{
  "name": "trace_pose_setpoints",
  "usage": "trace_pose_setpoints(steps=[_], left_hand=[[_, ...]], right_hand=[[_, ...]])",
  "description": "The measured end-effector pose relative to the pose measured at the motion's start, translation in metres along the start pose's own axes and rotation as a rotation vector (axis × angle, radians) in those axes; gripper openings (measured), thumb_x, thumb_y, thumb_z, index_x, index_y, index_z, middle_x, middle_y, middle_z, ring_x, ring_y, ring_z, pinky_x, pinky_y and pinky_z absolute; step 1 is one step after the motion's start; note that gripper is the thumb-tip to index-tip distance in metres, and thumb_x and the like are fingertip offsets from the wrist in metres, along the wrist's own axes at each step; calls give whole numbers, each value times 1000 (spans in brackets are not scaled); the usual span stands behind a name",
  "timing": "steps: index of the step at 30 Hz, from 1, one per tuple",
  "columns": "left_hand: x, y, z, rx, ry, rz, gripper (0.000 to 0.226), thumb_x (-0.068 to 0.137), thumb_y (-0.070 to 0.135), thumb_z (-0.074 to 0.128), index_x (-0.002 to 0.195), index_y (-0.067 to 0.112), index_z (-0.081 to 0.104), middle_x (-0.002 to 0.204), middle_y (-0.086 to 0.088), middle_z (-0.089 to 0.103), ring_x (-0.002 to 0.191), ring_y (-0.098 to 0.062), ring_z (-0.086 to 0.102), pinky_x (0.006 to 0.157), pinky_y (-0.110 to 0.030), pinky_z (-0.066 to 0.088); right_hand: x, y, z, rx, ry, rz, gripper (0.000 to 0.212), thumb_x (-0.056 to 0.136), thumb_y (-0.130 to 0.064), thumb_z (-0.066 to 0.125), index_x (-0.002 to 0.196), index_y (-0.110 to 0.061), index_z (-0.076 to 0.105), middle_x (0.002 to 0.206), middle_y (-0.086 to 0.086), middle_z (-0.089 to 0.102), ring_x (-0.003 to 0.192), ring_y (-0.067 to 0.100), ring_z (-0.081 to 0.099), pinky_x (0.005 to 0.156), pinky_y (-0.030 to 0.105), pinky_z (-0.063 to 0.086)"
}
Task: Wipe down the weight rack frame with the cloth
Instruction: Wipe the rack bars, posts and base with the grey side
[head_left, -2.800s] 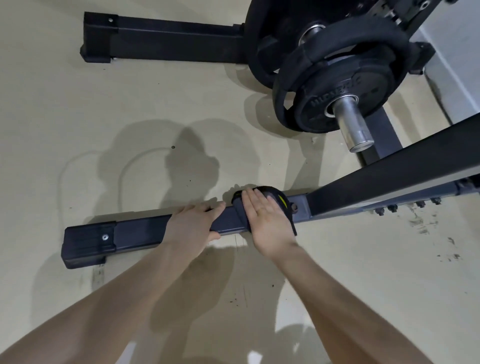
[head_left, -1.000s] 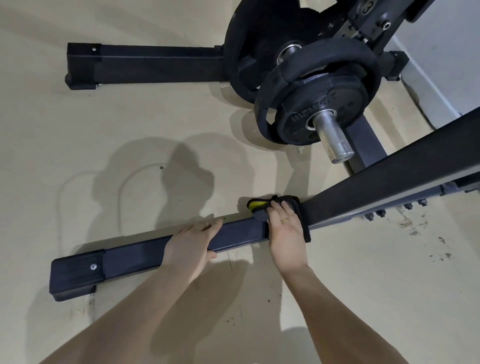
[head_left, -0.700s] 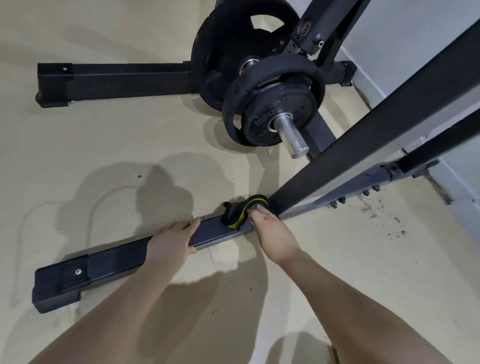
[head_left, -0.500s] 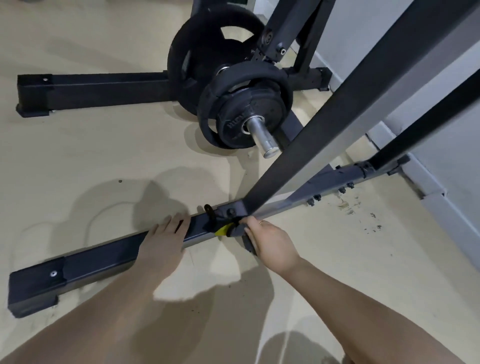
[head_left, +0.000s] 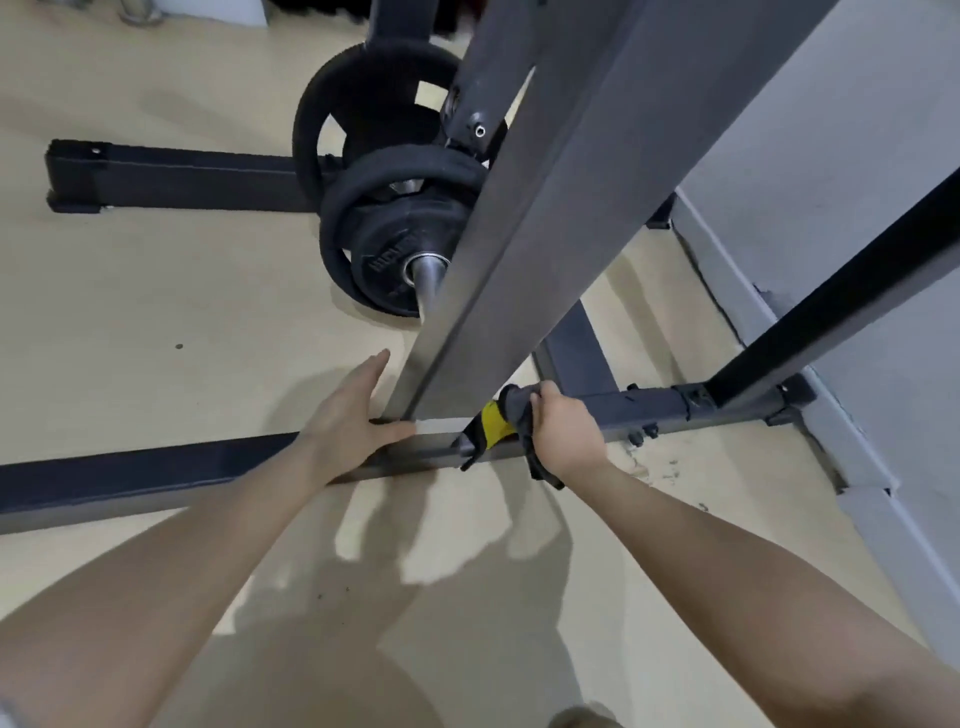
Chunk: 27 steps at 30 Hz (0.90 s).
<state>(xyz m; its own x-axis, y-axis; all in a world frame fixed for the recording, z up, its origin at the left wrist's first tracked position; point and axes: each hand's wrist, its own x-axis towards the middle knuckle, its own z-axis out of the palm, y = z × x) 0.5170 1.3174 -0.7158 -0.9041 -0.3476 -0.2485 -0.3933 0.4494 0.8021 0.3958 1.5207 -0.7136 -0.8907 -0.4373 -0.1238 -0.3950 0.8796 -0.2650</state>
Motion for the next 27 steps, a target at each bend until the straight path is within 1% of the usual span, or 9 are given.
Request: trace_pose_setpoints(steps=[3,6,8,11,14,17,21,24,27], left_hand=[[-3,2,25,-210,165,-77,76,80,15,73,144,19,32,143,5,39,132,-15,37,100,-20,32],[-11,-3,45,-307,313,-136,70,83,20,71,143,23,35,134,14,43,119,-9,45,96,-22,35],[-13,-10,59,-292,362,-151,68,84,23,69,143,26,35,133,15,47,115,-6,50,94,-20,37],[-16,-21,78,-255,363,-152,67,84,14,67,142,31,37,127,10,57,114,-5,56,100,-27,43],[-17,-22,85,-197,376,-161,69,86,8,62,144,34,33,127,15,58,116,-3,54,103,-32,43],[-16,-13,95,-234,441,-181,71,88,3,56,143,39,30,123,21,60,112,-3,58,101,-28,43],[-15,-9,105,-205,509,-198,71,87,3,56,142,41,30,123,20,60,110,-5,59,98,-27,44],[-17,-13,103,-243,448,-214,73,89,3,55,144,41,27,124,22,59,110,-1,57,96,-22,43],[-18,-19,105,-158,421,-260,78,89,9,58,148,38,16,133,17,54,119,-5,52,100,-30,43]], right_hand=[[13,16,7,103,166,-63,24,102,-15,32,110,-3,51,91,19,62,88,36,55,67,34,32],[21,20,47,138,-50,-280,35,98,-17,31,126,-5,48,124,18,54,119,37,46,92,34,33],[15,16,83,9,-299,-389,58,98,-33,24,150,-9,14,158,8,13,145,25,10,116,37,9],[9,28,103,-13,-295,-481,76,83,-54,-1,150,-19,-12,158,-7,-13,145,12,-11,114,30,-7],[30,64,96,-96,-254,-482,74,83,-53,-10,151,-24,-7,158,-8,-11,146,13,-8,115,29,-3],[38,64,95,-208,-243,-355,57,100,-36,11,151,-19,-7,159,0,-11,146,22,-8,117,37,-4],[6,28,118,4,-131,-424,71,80,-14,54,145,0,29,153,15,26,137,30,35,106,41,35],[36,60,96,-180,-168,-630,59,91,-22,38,147,-8,29,154,7,27,140,24,32,105,35,35],[61,103,81,-281,45,-478,62,94,-47,22,129,-10,57,132,7,58,123,32,53,100,42,33]])
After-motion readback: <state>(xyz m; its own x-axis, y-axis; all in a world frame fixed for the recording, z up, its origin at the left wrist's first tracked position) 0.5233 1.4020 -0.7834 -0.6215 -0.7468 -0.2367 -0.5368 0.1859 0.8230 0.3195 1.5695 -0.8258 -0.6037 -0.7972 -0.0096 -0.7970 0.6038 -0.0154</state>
